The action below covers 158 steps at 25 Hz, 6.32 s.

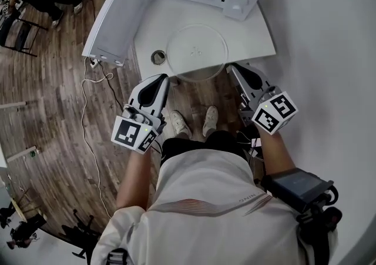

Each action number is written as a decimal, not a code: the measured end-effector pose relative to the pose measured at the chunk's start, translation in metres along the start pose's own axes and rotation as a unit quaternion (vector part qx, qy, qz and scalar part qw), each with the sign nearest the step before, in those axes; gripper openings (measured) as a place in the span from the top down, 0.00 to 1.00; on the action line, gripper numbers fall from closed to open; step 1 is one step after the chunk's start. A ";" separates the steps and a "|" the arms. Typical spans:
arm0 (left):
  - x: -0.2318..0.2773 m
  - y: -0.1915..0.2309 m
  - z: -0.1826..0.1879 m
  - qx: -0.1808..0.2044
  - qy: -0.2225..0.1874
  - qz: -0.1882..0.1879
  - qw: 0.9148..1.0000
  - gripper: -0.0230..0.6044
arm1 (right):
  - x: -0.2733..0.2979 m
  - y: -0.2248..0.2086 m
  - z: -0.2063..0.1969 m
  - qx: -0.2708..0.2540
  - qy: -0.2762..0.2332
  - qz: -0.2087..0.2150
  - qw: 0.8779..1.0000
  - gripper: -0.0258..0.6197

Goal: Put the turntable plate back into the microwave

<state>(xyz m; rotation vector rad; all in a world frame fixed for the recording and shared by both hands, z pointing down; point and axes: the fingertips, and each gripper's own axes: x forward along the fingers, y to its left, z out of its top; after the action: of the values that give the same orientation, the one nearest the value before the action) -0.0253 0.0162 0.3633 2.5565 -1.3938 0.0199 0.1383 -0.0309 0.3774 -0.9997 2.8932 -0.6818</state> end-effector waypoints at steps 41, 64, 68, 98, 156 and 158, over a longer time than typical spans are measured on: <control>-0.006 0.034 -0.101 -0.055 0.092 -0.016 0.994 0.95 | 0.088 -0.076 -0.234 0.468 0.007 0.001 0.884 0.71; -0.011 0.048 -0.101 -0.064 0.097 -0.029 0.993 0.95 | 0.099 -0.067 -0.225 0.525 -0.069 0.011 0.848 0.92; -0.012 0.050 -0.100 -0.068 0.097 -0.029 0.993 0.95 | 0.100 -0.069 -0.220 0.519 -0.079 0.004 0.851 0.92; -0.026 0.091 -0.045 -0.034 0.043 -0.076 0.996 0.95 | 0.158 -0.030 -0.103 0.472 -0.165 0.017 0.866 0.92; 0.057 0.156 -0.035 -0.070 0.044 -0.008 0.997 0.95 | 0.347 -0.212 -0.038 0.519 -0.204 -0.065 0.827 0.92; 0.057 0.157 -0.036 -0.071 0.044 -0.008 0.996 0.95 | 0.350 -0.212 -0.035 0.521 -0.208 -0.072 0.825 0.92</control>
<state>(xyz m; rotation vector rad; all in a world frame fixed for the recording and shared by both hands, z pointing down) -0.1211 -0.1052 0.4355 2.4194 -1.2947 0.0283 -0.0212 -0.3727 0.5413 -0.9689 1.6210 -1.5407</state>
